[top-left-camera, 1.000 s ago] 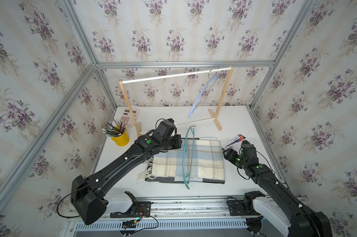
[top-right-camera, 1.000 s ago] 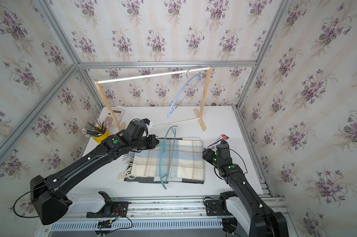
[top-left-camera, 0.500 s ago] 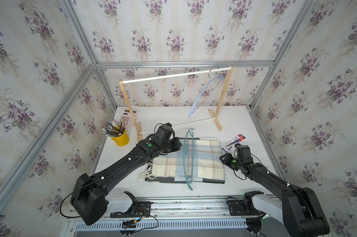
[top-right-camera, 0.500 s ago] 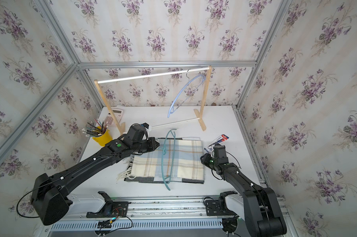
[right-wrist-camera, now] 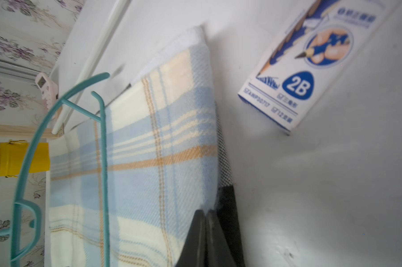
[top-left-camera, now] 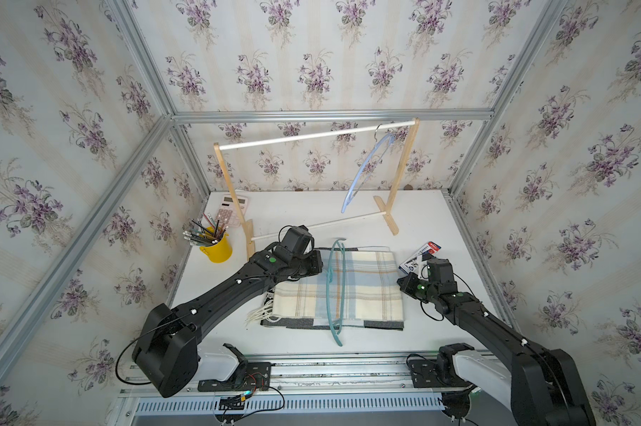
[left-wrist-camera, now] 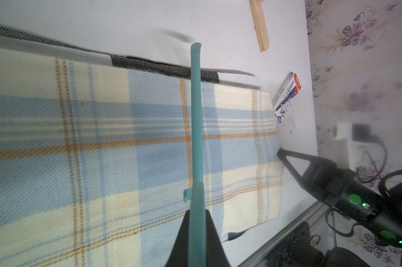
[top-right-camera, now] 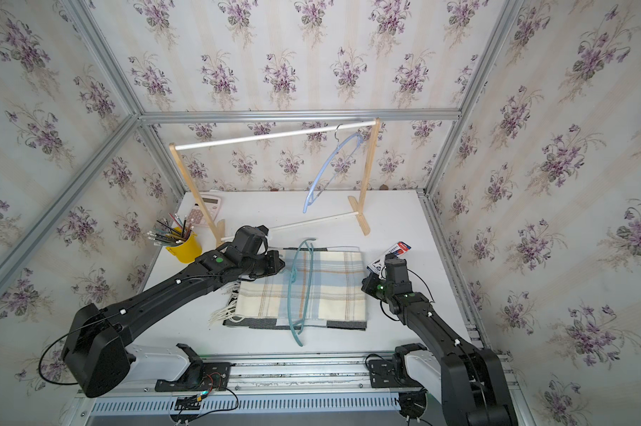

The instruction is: Hang the scarf on the hanger

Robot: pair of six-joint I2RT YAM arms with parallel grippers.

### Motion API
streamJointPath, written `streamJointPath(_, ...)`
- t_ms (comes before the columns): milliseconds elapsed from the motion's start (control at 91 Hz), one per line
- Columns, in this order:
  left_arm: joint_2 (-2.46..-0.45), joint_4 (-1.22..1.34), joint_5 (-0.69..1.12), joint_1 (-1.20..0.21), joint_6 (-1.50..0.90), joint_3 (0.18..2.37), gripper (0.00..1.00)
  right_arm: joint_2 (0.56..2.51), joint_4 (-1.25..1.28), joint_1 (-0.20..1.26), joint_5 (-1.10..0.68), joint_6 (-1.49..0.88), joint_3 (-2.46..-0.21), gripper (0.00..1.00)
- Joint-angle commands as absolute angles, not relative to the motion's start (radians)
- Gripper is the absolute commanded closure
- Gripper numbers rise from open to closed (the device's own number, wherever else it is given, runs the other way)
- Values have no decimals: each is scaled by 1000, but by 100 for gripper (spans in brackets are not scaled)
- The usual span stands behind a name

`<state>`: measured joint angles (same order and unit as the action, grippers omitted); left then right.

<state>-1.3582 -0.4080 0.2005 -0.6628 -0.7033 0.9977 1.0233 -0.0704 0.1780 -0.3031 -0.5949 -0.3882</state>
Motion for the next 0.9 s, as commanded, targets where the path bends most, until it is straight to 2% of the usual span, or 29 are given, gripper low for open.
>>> streamJointPath(0,-1352,-422,171,-662,-670,1001,100,974,-132,198,-326,-583,-434,100)
streamJointPath(154,-1348,-433,149,-661,-644,1000,100,971,-111,309,-408,-631,-502,100)
streamJointPath(275,-1341,-431,150,-661,-645,994,100,1027,60,456,-449,-739,-532,100)
streamJointPath(429,-1322,-425,137,-661,-662,976,100,1211,309,652,-438,-861,-560,100)
streamJointPath(648,-1291,-395,141,-658,-688,945,100,1505,684,750,-393,-1054,-554,100)
streamJointPath(890,-1235,-398,183,-651,-695,959,100,1655,764,784,-324,-1136,-616,100)
